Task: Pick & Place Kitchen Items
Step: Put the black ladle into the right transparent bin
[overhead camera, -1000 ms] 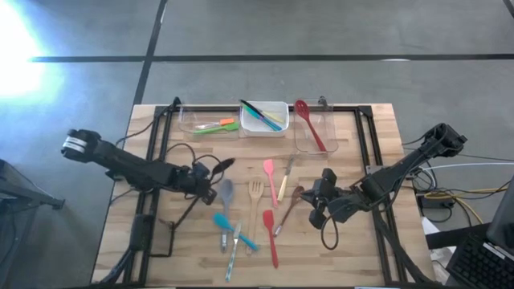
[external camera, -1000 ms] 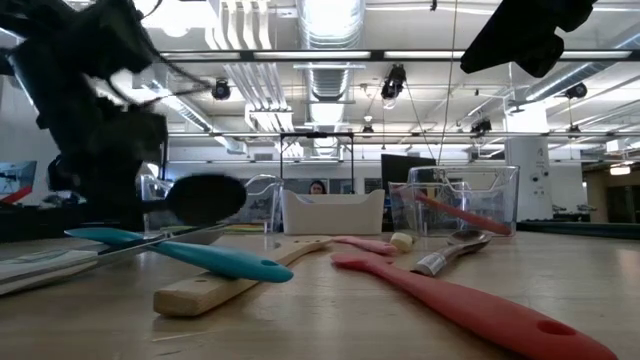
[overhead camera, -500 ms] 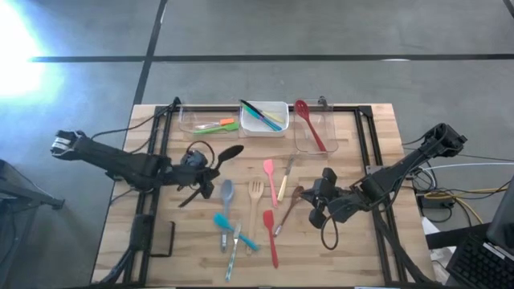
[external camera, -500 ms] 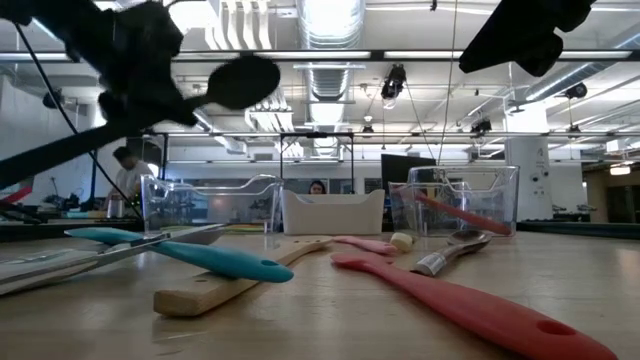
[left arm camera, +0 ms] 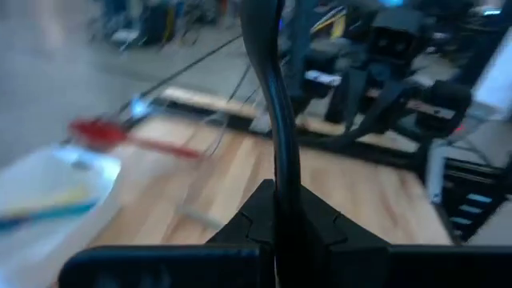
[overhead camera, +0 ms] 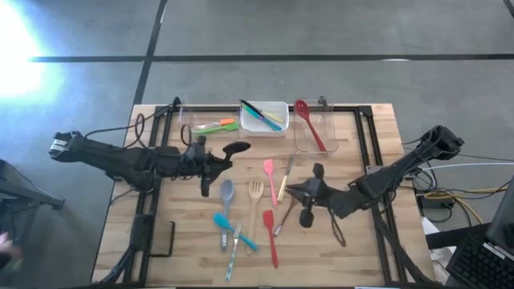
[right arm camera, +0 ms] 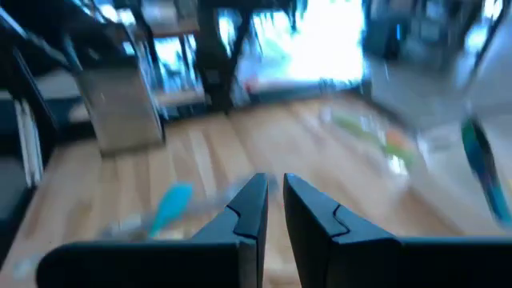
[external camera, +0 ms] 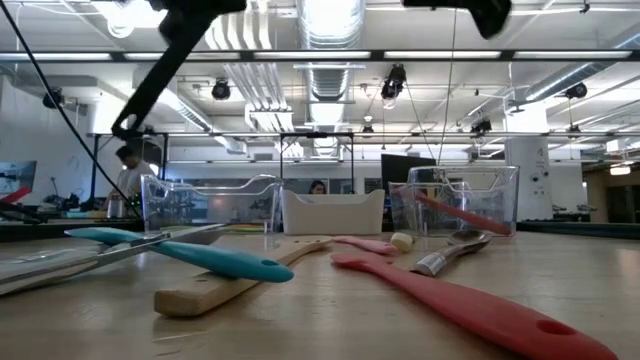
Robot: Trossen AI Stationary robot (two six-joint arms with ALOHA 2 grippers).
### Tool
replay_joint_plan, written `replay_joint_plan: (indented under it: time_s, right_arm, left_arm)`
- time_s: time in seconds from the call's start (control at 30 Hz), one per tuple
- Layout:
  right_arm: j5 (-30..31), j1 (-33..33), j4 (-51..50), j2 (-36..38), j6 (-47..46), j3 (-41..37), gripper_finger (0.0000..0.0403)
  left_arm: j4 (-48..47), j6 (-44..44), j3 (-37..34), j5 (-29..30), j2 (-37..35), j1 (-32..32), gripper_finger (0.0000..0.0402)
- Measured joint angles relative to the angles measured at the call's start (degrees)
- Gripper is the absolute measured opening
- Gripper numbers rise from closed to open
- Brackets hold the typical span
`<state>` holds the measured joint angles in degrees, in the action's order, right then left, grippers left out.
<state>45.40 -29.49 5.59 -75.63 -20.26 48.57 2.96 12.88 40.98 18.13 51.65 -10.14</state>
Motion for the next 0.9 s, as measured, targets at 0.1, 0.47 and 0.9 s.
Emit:
replay_joint_plan:
  time_s: [0.1,0.47,0.9]
  right_arm:
    - [-0.86,1.43,12.59,-2.51,9.69,0.01,0.0038]
    - [-13.72,10.22,35.37,-9.36,16.08,-0.02,0.0042]
    - [-21.48,13.76,42.23,-19.67,20.55,9.22,0.0155]
  left_arm:
    - [6.37,-3.44,-0.03,-6.80,0.53,2.13,0.0021]
    - [23.00,-3.78,-0.03,-23.85,3.06,6.95,0.0021]
    - [23.00,-3.73,4.55,-27.05,9.08,9.04,0.0021]
